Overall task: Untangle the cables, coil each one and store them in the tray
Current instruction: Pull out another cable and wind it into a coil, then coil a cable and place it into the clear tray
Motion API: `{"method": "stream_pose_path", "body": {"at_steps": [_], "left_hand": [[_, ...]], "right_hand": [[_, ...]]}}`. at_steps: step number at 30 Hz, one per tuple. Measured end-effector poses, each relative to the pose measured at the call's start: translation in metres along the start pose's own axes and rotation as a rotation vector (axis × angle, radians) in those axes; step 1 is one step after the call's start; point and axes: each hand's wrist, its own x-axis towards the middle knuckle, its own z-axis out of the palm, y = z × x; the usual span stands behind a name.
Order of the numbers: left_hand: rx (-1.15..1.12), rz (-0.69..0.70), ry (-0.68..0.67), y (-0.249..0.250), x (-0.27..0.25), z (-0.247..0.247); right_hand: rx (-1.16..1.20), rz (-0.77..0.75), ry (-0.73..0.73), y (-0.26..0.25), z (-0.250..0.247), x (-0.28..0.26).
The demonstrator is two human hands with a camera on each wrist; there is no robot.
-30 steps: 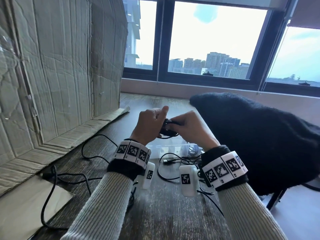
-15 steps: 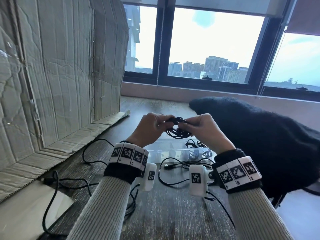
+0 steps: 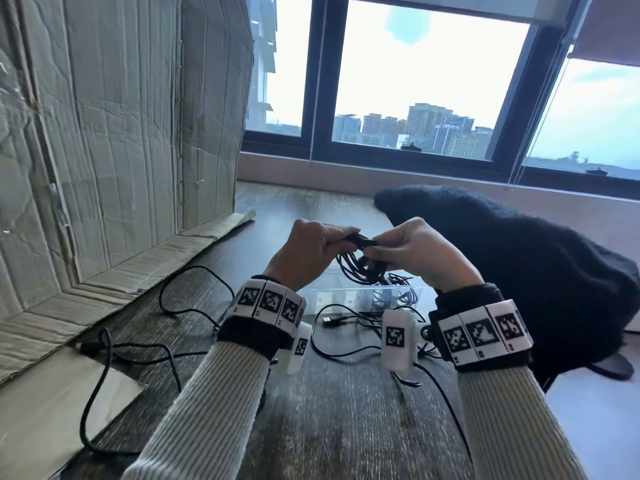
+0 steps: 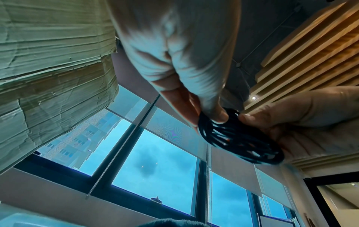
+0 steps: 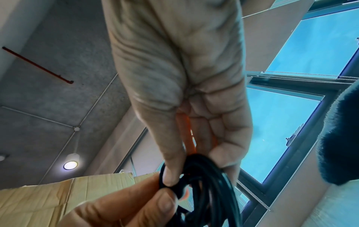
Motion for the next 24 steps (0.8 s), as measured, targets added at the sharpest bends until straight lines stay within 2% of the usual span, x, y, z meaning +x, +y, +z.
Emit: {"method": "stream_pose_path", "body": {"at_steps": [3, 7, 9, 12, 15, 18, 21, 24], "left_hand": [[-0.035, -0.069, 0.027, -0.002, 0.000, 0.003], [-0.115, -0.256, 0.007, -0.011, -0.004, 0.002], [-0.031, -0.355, -0.066, -0.022, -0.007, -0.005], [0.170, -0.507, -0.214, -0.039, -0.013, -0.023], [0.294, -0.649, -0.299, -0.053, -0.020, -0.037], [0.363, -0.737, -0.370, -0.068, -0.026, -0.044], [0.382, -0.809, -0.415, -0.084, -0.034, -0.051], [0.425, -0.879, -0.461, -0.099, -0.044, -0.058]], "right_hand": [[-0.085, 0.028, 0.013, 0.002, 0.002, 0.007], [-0.153, 0.114, 0.013, 0.008, 0.006, 0.010], [-0.176, 0.163, 0.060, 0.015, 0.010, 0.017], [-0.252, 0.242, 0.207, 0.024, 0.013, 0.041], [-0.350, 0.284, 0.273, 0.026, 0.023, 0.066], [-0.507, 0.276, 0.252, 0.027, 0.046, 0.079], [-0.704, 0.253, 0.151, 0.029, 0.068, 0.078], [-0.828, 0.232, 0.110, 0.033, 0.078, 0.078]]}}
